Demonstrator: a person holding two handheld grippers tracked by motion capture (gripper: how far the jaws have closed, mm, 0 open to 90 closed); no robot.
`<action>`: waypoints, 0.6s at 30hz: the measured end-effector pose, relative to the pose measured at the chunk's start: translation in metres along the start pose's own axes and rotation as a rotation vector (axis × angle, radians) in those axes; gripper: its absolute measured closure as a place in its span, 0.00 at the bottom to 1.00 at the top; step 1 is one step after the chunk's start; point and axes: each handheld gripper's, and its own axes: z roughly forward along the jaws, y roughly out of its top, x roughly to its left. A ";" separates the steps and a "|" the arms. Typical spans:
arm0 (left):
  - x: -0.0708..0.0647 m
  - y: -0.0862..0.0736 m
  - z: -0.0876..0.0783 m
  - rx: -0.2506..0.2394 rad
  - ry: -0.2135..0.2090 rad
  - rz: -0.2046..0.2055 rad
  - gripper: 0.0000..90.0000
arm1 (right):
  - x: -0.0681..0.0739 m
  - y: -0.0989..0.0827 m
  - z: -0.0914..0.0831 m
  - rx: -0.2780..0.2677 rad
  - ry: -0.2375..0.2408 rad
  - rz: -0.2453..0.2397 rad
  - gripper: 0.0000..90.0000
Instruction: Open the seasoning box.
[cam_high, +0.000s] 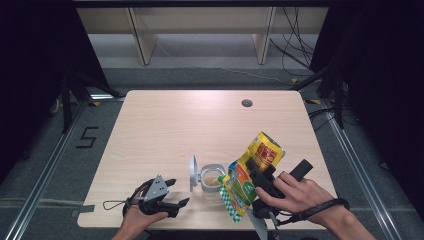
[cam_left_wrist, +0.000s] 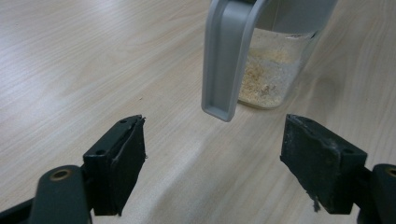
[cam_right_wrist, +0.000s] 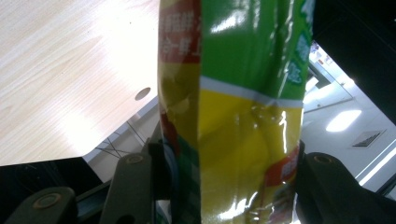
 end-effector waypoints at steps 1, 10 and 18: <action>0.000 0.000 0.000 0.000 0.000 0.000 0.24 | 0.000 0.000 0.000 0.000 0.000 0.000 0.62; 0.000 0.000 0.000 -0.003 -0.004 -0.003 0.24 | 0.000 0.000 -0.003 0.009 -0.023 0.008 0.62; 0.000 0.000 0.000 -0.008 -0.005 -0.008 0.24 | -0.002 0.001 -0.006 0.005 -0.040 -0.003 0.63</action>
